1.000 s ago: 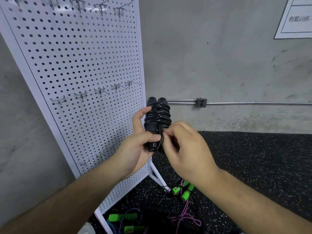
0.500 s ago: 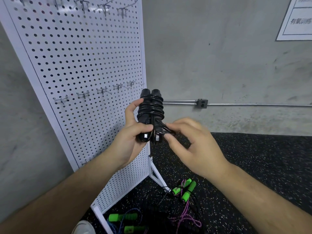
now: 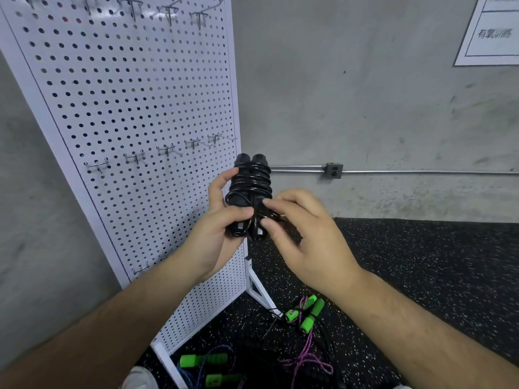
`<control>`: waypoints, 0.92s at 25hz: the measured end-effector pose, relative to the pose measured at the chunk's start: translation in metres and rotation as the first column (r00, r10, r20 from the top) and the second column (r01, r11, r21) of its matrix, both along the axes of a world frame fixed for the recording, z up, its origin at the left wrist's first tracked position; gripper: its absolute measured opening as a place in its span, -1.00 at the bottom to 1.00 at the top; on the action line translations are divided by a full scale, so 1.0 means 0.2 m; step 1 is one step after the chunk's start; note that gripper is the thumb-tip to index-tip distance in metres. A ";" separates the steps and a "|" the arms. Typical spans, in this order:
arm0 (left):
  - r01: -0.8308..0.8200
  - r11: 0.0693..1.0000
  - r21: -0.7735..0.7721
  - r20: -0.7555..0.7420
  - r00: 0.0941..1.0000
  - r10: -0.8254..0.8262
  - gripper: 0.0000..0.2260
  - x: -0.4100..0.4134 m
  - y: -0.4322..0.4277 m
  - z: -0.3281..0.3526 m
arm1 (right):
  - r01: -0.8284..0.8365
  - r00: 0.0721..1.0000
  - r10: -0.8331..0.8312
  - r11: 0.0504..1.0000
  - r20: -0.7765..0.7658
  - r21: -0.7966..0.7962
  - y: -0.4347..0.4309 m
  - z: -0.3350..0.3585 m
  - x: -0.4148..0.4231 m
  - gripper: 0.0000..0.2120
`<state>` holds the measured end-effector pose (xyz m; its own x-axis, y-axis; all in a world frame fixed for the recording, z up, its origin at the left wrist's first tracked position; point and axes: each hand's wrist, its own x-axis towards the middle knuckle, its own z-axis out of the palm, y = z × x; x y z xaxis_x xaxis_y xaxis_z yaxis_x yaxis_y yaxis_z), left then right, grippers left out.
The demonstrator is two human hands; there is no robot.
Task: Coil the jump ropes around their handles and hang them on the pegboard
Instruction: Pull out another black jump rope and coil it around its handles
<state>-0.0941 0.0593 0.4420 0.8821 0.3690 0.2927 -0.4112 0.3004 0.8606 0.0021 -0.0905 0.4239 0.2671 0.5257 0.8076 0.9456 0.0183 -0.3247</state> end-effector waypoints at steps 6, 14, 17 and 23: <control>-0.011 1.000 0.005 -0.011 1.000 0.011 -0.38 -0.01 0.05 -0.01 | 0.037 0.999 -0.037 0.999 0.029 0.010 -0.01 -0.03 0.05 -0.81; 0.057 0.997 0.050 -0.030 0.998 -0.056 -0.37 0.00 0.03 -0.08 | 0.030 0.991 -0.025 0.999 0.134 -0.033 0.03 0.00 -0.01 -0.87; 0.086 0.996 0.004 -0.018 0.996 -0.086 -0.36 0.01 0.03 -0.08 | 0.011 0.996 -0.010 1.000 -0.092 0.018 0.06 0.01 -0.04 -0.89; 0.097 0.994 0.045 -0.036 0.995 -0.095 -0.35 0.01 0.02 -0.09 | 0.018 0.957 -0.003 0.999 -0.291 0.050 0.07 0.02 -0.04 -0.92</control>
<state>-0.0920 0.0638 0.4245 0.9224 0.2686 0.2774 -0.3531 0.2959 0.8876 -0.0057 -0.0766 0.4288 0.5001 0.4812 0.7200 0.8105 0.0327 -0.5848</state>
